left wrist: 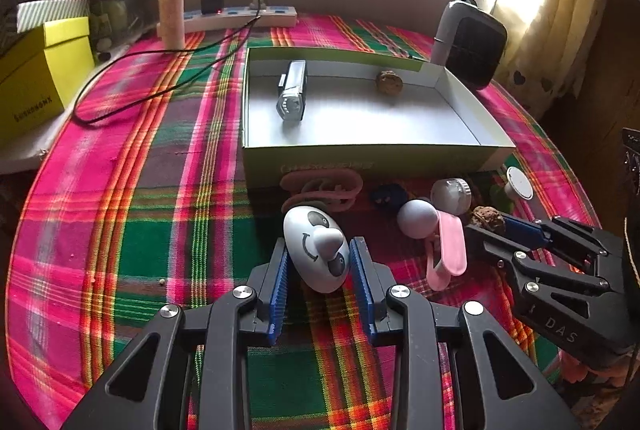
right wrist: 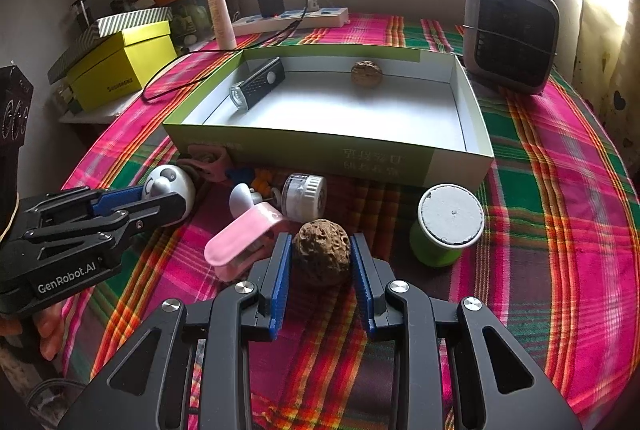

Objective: Organize objects
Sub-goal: 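Lift the white toy with the left tool while the right tool lifts the walnut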

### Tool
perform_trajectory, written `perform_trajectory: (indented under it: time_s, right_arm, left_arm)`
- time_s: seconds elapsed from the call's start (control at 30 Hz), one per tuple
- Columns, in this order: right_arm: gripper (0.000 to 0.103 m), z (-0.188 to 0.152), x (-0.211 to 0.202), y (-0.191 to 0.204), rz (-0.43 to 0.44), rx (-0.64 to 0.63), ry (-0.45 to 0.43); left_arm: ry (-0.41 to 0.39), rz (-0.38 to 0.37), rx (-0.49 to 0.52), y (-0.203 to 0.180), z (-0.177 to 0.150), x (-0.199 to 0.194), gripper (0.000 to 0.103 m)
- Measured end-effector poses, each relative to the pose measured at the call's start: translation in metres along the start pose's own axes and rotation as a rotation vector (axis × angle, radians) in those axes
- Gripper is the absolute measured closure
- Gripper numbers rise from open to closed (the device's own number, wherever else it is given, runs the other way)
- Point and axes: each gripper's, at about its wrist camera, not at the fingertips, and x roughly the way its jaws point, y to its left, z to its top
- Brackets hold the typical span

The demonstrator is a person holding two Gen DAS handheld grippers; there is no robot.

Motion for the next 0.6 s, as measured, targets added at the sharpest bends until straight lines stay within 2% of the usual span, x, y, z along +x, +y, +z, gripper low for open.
perform_trajectory:
  time_s: [0.27,0.6]
  right_arm:
    - [0.073,-0.0007,-0.0047,-0.0001,-0.002,0.002,-0.013]
    - [0.073,-0.0014,-0.0096,0.0,0.001,0.002,-0.024]
  left_arm:
    - [-0.018,0.035,0.027,-0.0052,-0.0011,-0.003,0.075]
    - [-0.029,0.038,0.039,-0.0102,-0.0023,-0.008,0.076]
